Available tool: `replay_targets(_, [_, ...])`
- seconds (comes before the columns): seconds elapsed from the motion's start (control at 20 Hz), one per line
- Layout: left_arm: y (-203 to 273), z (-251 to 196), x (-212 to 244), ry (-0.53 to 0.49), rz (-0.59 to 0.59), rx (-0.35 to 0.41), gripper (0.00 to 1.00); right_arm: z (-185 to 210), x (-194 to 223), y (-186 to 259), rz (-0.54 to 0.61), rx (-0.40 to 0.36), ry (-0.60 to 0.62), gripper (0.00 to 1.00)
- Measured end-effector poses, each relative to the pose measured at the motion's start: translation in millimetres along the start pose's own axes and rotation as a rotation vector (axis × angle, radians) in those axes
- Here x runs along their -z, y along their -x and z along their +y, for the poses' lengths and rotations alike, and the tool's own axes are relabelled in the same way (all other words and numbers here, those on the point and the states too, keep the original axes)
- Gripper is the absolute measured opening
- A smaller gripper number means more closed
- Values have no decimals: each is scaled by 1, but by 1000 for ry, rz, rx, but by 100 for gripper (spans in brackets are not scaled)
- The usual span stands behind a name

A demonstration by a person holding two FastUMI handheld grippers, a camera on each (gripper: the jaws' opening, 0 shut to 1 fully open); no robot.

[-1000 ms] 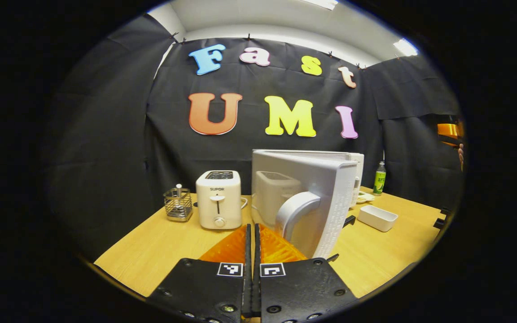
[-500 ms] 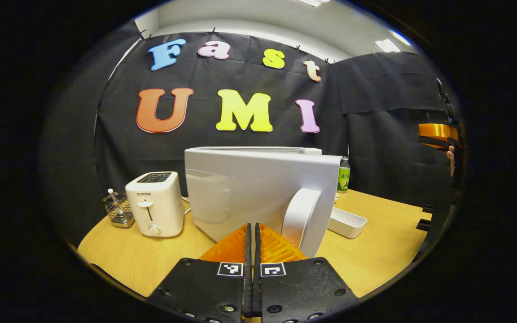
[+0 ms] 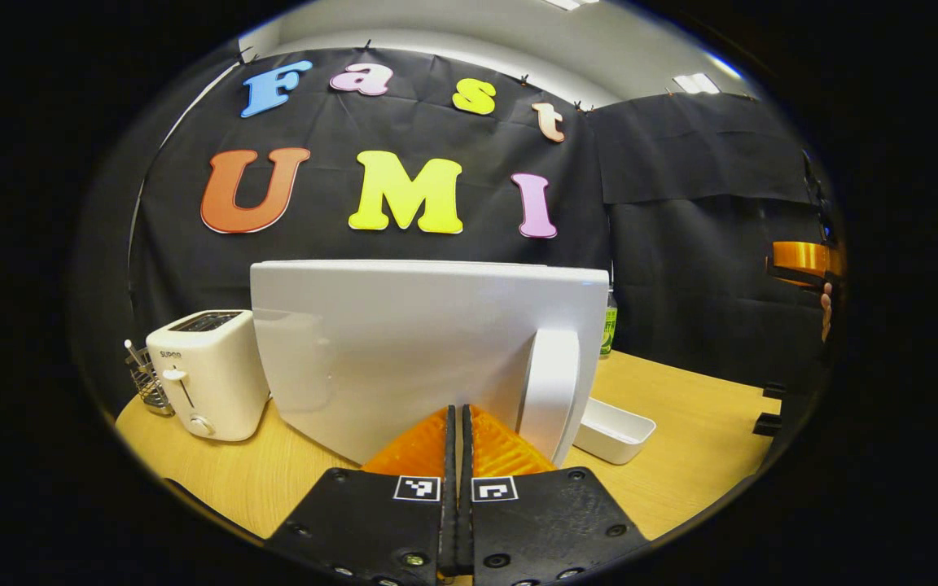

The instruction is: Open the microwave oven with the left hand, put the food in, and close the microwave oven.

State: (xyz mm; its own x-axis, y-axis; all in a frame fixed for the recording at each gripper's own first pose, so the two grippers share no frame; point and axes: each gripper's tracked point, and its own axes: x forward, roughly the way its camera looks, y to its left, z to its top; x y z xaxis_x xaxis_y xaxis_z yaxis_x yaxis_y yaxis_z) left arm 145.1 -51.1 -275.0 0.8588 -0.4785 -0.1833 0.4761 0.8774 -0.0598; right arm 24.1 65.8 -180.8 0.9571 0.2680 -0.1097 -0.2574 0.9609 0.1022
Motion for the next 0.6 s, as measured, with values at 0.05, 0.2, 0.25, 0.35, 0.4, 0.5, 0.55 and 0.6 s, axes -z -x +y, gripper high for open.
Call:
replay_targets(0.05, [-7, -2, -2, 2, -2, -1, 0, -2, 1, -2, 0, 0, 8, 92])
replay_targets(0.2, [-25, -7, -5, 4, -6, -12, 0, -10, 6, -8, 3, 1, 22, 92])
replay_targets(0.25, [-30, -8, -6, 5, -7, -15, 0, -14, 7, -11, 6, 3, 22, 92])
replay_targets(0.35, [-41, -9, -7, 2, -6, -22, 0, -19, 12, -19, 13, 8, 22, 92])
replay_targets(0.4, [-48, -10, -8, -2, -8, -28, 0, -23, 16, -22, 20, 10, 24, 92])
replay_targets(0.5, [-61, -11, -8, -2, -3, -35, 0, -32, 24, -30, 35, 18, 24, 99])
replay_targets(0.55, [-69, -11, -9, -1, 0, -40, 0, -35, 27, -34, 42, 20, 21, 92])
replay_targets(0.6, [-76, -11, -9, 0, 4, -45, 0, -36, 29, -40, 48, 21, 18, 92])
